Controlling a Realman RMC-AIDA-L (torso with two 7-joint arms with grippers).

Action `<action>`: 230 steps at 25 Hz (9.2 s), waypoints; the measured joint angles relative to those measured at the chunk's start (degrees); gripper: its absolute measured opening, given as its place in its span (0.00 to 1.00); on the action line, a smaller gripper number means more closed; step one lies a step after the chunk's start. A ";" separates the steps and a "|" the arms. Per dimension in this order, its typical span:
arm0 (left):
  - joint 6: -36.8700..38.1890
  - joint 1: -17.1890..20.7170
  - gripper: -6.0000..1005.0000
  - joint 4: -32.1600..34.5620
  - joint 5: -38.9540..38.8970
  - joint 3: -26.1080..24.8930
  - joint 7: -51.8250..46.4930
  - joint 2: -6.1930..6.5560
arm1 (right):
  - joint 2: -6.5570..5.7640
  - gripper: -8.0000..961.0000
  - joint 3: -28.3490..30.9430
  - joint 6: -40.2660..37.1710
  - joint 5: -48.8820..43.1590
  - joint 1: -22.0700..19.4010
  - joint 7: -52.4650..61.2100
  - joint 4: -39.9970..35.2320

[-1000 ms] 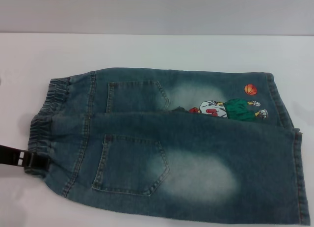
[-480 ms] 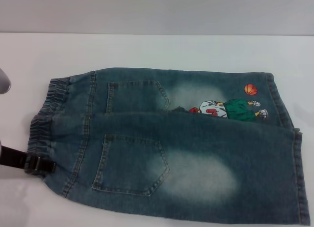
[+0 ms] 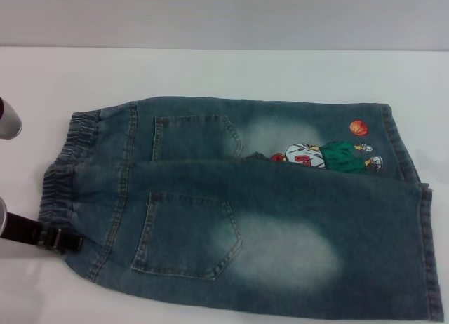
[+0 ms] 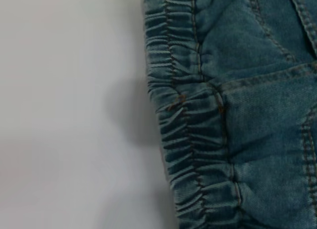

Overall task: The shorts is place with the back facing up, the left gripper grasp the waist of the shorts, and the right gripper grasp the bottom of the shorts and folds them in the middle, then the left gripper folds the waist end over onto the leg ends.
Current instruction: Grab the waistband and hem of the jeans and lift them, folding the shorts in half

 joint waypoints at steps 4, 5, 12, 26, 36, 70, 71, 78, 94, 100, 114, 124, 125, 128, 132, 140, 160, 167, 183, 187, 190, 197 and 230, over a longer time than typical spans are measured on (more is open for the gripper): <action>-0.21 -0.14 0.86 0.00 0.00 0.23 0.00 0.00 | -0.01 0.72 -0.02 0.02 -0.05 -0.04 -0.01 0.08; -0.32 -0.21 0.86 0.01 0.00 0.33 0.00 0.00 | -0.01 0.72 -0.02 0.03 -0.05 -0.05 -0.01 0.09; -0.33 -0.30 0.86 0.00 0.00 0.40 0.00 0.00 | -0.04 0.72 -0.16 0.06 -0.04 0.14 -0.01 0.18; -0.38 -0.68 0.86 0.20 0.00 0.92 -0.60 0.00 | -0.18 0.72 -0.52 0.06 -0.24 0.47 -0.01 0.18; -0.82 -0.74 0.85 0.12 1.20 0.93 -1.38 0.00 | -0.18 0.72 -0.60 0.09 0.05 0.44 -0.79 0.18; -1.86 -2.51 0.55 0.97 1.62 1.16 -1.35 0.05 | -0.15 0.71 -0.57 0.14 0.16 0.47 -1.25 0.18; -2.06 -2.55 0.54 0.77 1.61 1.15 -1.37 0.05 | -0.15 0.72 -0.55 0.15 0.16 0.49 -1.24 0.18; -2.60 -2.59 0.47 -0.27 1.39 1.11 -1.45 0.05 | -0.18 0.71 0.03 2.71 0.16 0.61 -0.85 0.40; -3.45 -3.55 0.32 -1.22 1.29 1.68 -2.22 0.00 | -0.12 0.72 3.01 20.12 -0.13 0.74 5.95 -2.32; -3.23 -4.42 0.28 0.24 1.23 1.75 -2.28 0.00 | -0.04 0.71 2.57 22.16 -0.33 0.51 7.34 -8.81; -3.46 -6.07 0.24 1.44 1.23 1.83 -2.22 0.00 | 0.21 0.72 -0.15 24.86 -4.20 -1.92 9.67 -6.63; -3.06 -7.73 0.24 4.07 1.23 1.72 -1.61 0.00 | 0.54 0.71 -2.70 23.29 -4.57 -3.07 10.66 -7.47; -3.02 -7.88 0.24 4.21 1.23 1.66 -1.61 0.00 | 0.57 0.71 -2.91 23.25 -4.55 -3.10 10.82 -7.55; -2.95 -8.15 0.24 4.38 1.23 1.44 -1.59 0.00 | 0.59 0.71 -3.28 23.24 -4.47 -3.17 11.28 -7.60; -2.91 -8.25 0.24 4.41 1.23 1.25 -1.61 0.00 | 0.61 0.72 -3.72 23.50 -4.40 -3.71 11.95 -7.61; -2.81 -9.20 0.24 5.35 1.23 1.25 -1.79 0.00 | 0.57 0.71 -3.87 25.35 -4.28 -3.92 13.12 -6.92; -3.08 -10.57 0.24 6.68 1.21 1.28 -1.59 0.00 | 0.24 0.72 -4.86 23.99 -4.88 -3.65 12.96 -9.77; -3.16 -10.64 0.24 6.67 1.14 1.28 -1.58 0.00 | 0.25 0.72 -5.33 23.03 -4.93 -3.42 12.73 -10.89; -2.89 -10.72 0.24 6.77 1.14 1.28 -1.58 0.00 | 0.21 0.71 -6.03 20.55 -4.37 -1.42 11.29 -13.81; -2.83 -10.71 0.24 6.82 1.14 1.28 -1.58 0.00 | 0.19 0.71 -5.06 21.74 -4.82 -1.97 11.67 -13.37; -2.80 -10.89 0.24 6.91 1.14 1.27 -1.58 0.00 | 0.17 0.71 -4.73 22.28 -4.85 -2.11 11.74 -13.22; -2.74 -12.11 0.24 8.23 1.14 1.10 -1.58 0.07 | 0.17 0.71 -4.68 23.38 -4.87 -1.91 11.78 -13.43; -3.45 -12.14 0.24 7.76 1.14 0.40 -1.91 0.00 | 0.33 0.71 -5.54 23.59 -4.99 -1.04 11.99 -12.03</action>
